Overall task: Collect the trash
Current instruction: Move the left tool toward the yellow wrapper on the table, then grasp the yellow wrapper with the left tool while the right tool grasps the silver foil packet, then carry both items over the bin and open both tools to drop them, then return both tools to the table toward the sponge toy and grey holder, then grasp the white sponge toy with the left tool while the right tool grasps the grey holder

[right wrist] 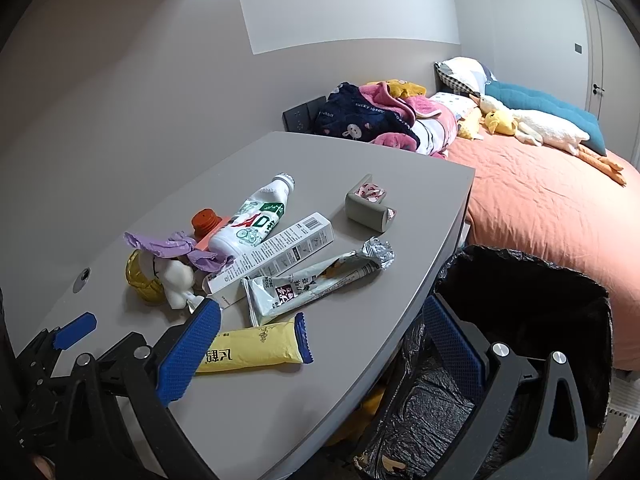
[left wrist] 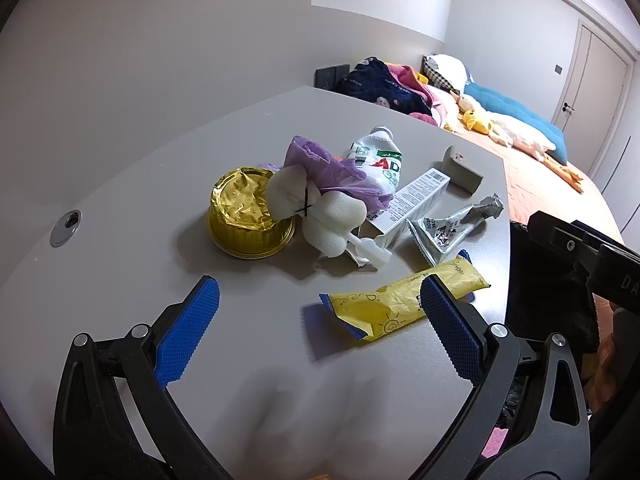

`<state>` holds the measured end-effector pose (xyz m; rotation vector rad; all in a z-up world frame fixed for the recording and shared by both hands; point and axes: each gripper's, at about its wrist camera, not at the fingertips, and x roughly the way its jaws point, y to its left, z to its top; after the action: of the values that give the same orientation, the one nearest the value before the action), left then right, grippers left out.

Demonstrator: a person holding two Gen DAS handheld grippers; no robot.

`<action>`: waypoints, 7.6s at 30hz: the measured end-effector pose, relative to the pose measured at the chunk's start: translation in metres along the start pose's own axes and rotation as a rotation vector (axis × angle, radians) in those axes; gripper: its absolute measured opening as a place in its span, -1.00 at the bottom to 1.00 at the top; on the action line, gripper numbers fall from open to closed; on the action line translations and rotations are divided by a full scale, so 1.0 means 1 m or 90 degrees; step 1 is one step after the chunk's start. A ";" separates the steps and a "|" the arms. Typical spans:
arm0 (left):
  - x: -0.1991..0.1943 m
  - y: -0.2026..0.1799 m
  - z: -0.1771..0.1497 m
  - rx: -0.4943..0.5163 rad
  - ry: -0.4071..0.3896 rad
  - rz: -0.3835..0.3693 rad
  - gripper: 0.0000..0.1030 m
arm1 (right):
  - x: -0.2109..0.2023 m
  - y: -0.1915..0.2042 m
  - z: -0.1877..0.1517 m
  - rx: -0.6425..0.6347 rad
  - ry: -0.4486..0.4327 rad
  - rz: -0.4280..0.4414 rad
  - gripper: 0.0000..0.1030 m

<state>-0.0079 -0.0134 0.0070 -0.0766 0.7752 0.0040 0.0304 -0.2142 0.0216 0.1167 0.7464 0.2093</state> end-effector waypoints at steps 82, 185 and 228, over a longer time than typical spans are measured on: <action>0.036 -0.066 0.001 0.129 0.009 -0.102 -0.68 | 0.058 -0.051 0.023 0.145 0.039 0.109 -0.94; 0.005 -0.077 0.019 0.037 -0.029 -0.112 0.88 | -0.008 -0.082 0.028 0.096 -0.015 0.041 0.49; 0.090 0.025 0.027 -0.224 0.047 -0.035 -0.20 | 0.159 -0.062 0.075 -0.038 0.079 -0.002 0.45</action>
<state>0.0748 0.0114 -0.0387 -0.4331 0.8390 0.0864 0.2045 -0.2401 -0.0400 0.0454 0.8633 0.2376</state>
